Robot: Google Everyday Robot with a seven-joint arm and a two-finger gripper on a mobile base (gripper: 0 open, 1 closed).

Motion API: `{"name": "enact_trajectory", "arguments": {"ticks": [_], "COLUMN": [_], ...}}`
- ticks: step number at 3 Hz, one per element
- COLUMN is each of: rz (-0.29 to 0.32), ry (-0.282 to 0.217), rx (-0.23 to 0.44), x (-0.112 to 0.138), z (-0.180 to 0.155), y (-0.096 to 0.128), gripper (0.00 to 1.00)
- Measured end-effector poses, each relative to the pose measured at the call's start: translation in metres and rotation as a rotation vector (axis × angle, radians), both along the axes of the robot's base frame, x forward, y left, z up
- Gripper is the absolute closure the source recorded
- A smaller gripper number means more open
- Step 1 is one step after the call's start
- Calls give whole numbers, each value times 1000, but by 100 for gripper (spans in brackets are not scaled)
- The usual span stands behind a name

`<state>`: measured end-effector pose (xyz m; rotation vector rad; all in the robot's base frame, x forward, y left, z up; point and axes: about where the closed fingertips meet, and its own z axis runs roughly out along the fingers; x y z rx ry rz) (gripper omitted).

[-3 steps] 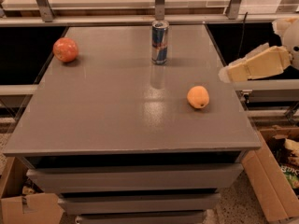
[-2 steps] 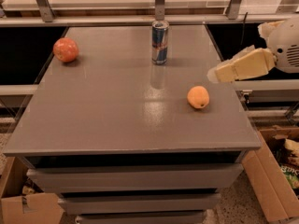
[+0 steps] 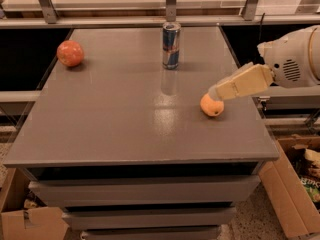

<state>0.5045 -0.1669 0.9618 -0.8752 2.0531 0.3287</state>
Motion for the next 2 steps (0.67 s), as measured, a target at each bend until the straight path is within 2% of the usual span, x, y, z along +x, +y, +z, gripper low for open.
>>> {"name": "enact_trajectory", "arguments": {"ticks": [1,2], "rz": [-22,-19], "ry": [23,19], "rx": [4,2], "x": [1,0], "z": [-5,-2], "y": [-1,1], "gripper": [0,18]}}
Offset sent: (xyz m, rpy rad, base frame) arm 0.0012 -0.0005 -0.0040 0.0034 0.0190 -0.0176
